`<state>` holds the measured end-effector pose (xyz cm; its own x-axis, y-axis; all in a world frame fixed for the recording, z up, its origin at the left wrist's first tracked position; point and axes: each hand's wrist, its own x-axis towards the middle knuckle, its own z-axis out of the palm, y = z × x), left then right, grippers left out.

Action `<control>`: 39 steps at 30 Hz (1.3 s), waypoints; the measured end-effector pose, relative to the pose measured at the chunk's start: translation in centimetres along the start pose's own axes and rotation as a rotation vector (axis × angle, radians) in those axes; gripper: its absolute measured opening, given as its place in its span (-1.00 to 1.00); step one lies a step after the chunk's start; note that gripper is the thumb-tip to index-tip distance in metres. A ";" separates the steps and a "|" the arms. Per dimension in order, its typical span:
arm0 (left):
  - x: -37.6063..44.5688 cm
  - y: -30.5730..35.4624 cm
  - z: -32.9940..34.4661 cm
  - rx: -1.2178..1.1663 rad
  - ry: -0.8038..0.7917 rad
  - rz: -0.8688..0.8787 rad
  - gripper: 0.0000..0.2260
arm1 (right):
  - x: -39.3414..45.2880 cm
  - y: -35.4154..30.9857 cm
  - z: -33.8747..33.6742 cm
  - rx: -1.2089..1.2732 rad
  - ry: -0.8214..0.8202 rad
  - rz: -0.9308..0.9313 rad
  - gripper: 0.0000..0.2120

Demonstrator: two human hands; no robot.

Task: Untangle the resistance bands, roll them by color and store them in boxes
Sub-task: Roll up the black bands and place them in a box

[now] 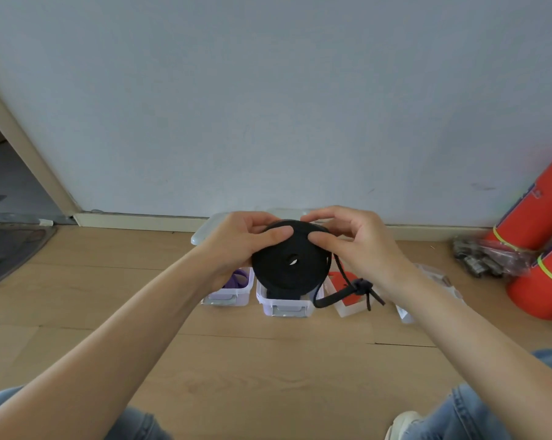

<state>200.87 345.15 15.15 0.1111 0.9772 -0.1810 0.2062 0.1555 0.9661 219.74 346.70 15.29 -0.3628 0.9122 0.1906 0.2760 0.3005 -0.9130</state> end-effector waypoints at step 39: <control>-0.2 -0.3 0.3 -0.009 0.119 -0.119 -0.65 | -0.7 0.4 0.7 0.253 -0.056 0.162 -0.71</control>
<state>201.03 344.86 14.88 -0.0299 0.9620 -0.2713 0.2024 0.2716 0.9409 219.51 345.99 14.60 -0.3830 0.9235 0.0215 0.1061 0.0671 -0.9921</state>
